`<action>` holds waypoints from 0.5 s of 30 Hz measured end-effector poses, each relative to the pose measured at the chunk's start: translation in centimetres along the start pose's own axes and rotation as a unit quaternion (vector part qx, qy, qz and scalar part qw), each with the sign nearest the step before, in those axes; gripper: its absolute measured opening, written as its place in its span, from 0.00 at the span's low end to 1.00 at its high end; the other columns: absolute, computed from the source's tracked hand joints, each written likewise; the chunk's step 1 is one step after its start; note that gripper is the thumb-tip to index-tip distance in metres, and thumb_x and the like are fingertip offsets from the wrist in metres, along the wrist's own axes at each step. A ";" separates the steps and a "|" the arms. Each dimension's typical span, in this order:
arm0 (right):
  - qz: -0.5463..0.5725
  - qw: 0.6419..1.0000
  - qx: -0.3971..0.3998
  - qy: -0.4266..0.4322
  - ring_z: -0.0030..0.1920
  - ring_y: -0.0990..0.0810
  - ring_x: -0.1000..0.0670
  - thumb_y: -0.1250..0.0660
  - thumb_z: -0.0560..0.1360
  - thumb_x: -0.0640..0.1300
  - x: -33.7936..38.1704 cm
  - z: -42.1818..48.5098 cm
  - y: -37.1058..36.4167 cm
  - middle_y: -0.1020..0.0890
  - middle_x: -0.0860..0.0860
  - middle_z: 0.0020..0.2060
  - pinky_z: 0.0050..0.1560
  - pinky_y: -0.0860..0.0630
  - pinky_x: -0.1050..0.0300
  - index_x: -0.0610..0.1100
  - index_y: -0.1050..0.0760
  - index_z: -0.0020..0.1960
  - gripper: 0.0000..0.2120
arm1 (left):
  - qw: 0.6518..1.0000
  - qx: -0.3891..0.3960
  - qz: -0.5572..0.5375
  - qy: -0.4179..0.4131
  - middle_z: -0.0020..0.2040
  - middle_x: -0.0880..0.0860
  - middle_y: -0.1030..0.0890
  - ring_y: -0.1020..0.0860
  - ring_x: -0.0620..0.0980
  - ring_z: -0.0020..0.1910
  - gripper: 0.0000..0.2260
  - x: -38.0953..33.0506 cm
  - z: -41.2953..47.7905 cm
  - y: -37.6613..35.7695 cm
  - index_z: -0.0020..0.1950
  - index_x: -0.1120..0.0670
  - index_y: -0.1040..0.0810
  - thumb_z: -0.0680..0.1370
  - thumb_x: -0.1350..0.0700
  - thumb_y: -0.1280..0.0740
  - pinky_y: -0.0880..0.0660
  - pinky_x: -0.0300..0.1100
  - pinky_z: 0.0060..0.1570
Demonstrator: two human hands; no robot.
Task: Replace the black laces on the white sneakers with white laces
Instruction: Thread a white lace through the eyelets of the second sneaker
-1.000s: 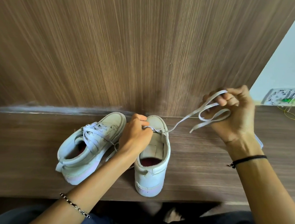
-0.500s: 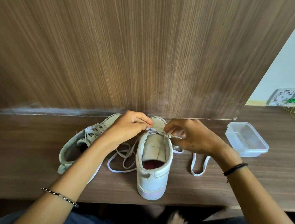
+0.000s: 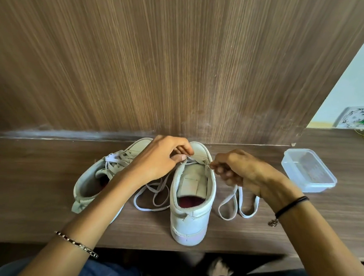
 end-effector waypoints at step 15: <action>-0.373 0.841 -0.105 0.376 0.39 0.18 0.54 0.23 0.73 0.39 -1.0 0.0 1.0 0.15 0.55 0.40 0.43 0.25 0.68 0.50 0.15 0.51 0.10 | 0.998 0.056 0.016 0.005 0.47 0.39 0.16 0.20 0.36 0.50 0.05 -0.2 0.8 0.1 0.52 0.44 0.15 0.81 0.50 0.30 0.22 0.41 0.53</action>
Point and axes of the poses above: each hand's wrist, its own z-axis towards the middle knuckle, its own y-axis out of the back of the hand, x = y × z, the point moved 1 cm from there along z, towards the middle knuckle
